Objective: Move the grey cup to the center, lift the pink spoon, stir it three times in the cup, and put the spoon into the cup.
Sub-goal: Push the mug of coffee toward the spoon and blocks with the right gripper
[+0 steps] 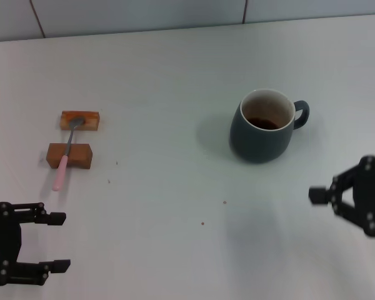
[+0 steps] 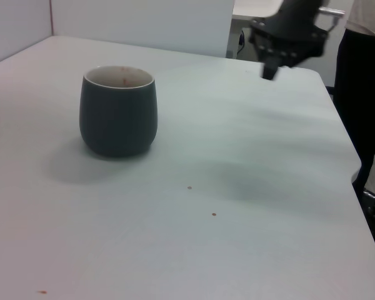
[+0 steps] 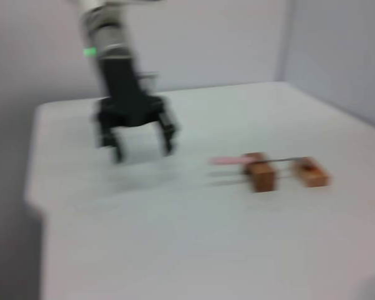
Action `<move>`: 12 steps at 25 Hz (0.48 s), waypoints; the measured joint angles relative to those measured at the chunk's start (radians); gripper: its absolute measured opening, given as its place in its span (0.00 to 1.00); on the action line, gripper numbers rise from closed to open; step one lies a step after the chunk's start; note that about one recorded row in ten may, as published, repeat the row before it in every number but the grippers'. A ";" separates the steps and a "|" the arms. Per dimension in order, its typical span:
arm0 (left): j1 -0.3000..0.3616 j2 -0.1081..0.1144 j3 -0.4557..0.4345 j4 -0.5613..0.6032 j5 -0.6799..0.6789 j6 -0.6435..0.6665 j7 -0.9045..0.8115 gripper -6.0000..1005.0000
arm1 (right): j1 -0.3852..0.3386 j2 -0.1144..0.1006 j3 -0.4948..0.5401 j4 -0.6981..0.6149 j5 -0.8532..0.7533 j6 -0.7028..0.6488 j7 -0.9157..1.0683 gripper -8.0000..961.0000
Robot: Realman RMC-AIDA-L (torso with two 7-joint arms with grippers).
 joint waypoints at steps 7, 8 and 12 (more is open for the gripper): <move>0.000 -0.002 0.000 0.000 -0.001 -0.002 0.000 0.77 | 0.000 -0.002 0.046 0.004 0.021 0.164 0.096 0.01; 0.001 -0.003 0.000 0.000 -0.003 -0.003 0.000 0.77 | 0.000 -0.002 0.049 0.004 0.020 0.193 0.108 0.01; 0.001 -0.005 0.000 0.000 -0.005 -0.003 -0.001 0.77 | -0.001 -0.002 0.049 0.004 0.018 0.321 0.157 0.01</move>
